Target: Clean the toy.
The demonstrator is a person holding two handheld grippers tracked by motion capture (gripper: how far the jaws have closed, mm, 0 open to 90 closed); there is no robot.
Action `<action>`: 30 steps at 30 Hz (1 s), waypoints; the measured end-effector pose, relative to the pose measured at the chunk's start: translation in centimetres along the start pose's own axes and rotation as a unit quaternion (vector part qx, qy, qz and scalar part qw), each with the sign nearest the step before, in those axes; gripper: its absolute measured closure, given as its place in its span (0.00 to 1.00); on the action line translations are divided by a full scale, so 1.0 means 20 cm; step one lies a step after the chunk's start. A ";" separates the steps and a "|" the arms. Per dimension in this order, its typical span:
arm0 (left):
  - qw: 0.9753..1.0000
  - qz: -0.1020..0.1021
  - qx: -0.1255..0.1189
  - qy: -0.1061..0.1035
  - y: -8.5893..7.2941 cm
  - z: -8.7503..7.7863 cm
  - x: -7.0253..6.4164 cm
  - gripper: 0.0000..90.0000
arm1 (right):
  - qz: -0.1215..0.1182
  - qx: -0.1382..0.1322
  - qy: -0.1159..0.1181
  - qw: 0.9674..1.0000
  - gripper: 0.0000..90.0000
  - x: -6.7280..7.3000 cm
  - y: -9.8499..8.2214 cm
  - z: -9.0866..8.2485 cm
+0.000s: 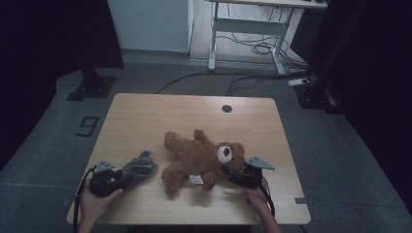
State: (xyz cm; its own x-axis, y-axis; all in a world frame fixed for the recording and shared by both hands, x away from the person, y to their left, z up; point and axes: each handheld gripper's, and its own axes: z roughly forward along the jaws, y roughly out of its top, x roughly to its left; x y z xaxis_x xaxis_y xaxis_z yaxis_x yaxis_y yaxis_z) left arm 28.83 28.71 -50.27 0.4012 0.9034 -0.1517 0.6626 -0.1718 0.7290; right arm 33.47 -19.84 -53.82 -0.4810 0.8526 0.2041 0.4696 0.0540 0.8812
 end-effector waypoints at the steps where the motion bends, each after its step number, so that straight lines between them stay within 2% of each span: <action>1: 1.000 0.001 -0.014 0.000 0.01 -0.02 0.00 0.36 | -0.003 0.000 0.001 1.000 0.18 0.00 0.00 0.00; 5: 0.998 0.007 -0.068 0.002 0.08 -0.11 -0.02 0.30 | -0.014 -0.006 0.003 1.000 0.15 0.01 0.01 -0.01; 9: 0.996 0.020 -0.086 -0.018 0.15 -0.13 -0.09 0.30 | -0.019 -0.015 0.005 1.000 0.14 0.02 0.02 -0.03; 14: 0.994 0.039 -0.084 -0.050 0.22 -0.06 -0.21 0.30 | -0.024 -0.040 0.005 0.999 0.14 0.01 0.03 -0.07; 21: 0.994 0.061 -0.070 -0.062 0.26 0.07 -0.32 0.31 | -0.025 -0.060 0.008 0.998 0.15 -0.01 0.04 -0.13; 24: 0.993 0.071 -0.066 -0.069 0.26 0.09 -0.36 0.32 | -0.030 -0.064 0.012 0.997 0.15 -0.02 0.04 -0.16; 30: 0.991 0.073 -0.069 -0.086 0.24 0.10 -0.41 0.33 | -0.036 -0.069 0.016 0.997 0.16 -0.03 0.02 -0.23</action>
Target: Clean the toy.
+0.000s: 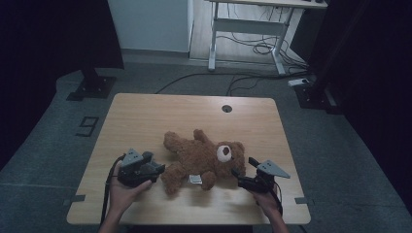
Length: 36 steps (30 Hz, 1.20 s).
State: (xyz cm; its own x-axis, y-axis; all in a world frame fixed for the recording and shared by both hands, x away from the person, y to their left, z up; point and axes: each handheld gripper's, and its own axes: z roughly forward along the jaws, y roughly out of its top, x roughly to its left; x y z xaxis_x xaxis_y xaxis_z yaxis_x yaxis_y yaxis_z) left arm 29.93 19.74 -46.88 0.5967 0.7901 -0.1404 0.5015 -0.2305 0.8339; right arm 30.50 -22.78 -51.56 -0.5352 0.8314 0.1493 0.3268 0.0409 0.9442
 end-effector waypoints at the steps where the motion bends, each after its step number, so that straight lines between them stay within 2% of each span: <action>1: 1.000 0.001 0.000 -0.002 -0.01 0.00 -0.01 0.33 | -0.001 -0.001 -0.002 1.000 0.16 0.00 -0.01 -0.02; 4: 1.000 0.000 -0.001 -0.008 -0.04 0.00 -0.03 0.34 | -0.008 0.000 -0.011 1.000 0.17 -0.01 -0.03 -0.08; 8: 1.000 0.004 0.008 -0.014 -0.08 0.00 -0.06 0.34 | 0.000 -0.005 -0.015 1.000 0.18 -0.03 -0.07 -0.15; 14: 1.000 -0.001 0.006 -0.011 -0.11 -0.03 -0.06 0.34 | 0.007 0.026 -0.020 0.999 0.19 -0.07 -0.16 -0.23; 18: 1.000 -0.008 0.009 -0.011 -0.12 -0.03 -0.05 0.34 | 0.012 0.046 -0.028 0.998 0.19 -0.09 -0.20 -0.22; 22: 1.000 -0.007 0.014 -0.014 -0.13 -0.02 -0.05 0.34 | -0.001 0.054 -0.026 0.998 0.19 -0.07 -0.20 -0.21; 27: 1.000 -0.011 0.016 -0.013 -0.13 -0.02 -0.03 0.34 | -0.005 0.053 -0.024 0.998 0.19 -0.07 -0.20 -0.21; 36: 1.000 -0.014 0.004 -0.010 -0.12 -0.06 -0.02 0.34 | -0.001 0.046 -0.026 0.999 0.19 -0.09 -0.20 -0.22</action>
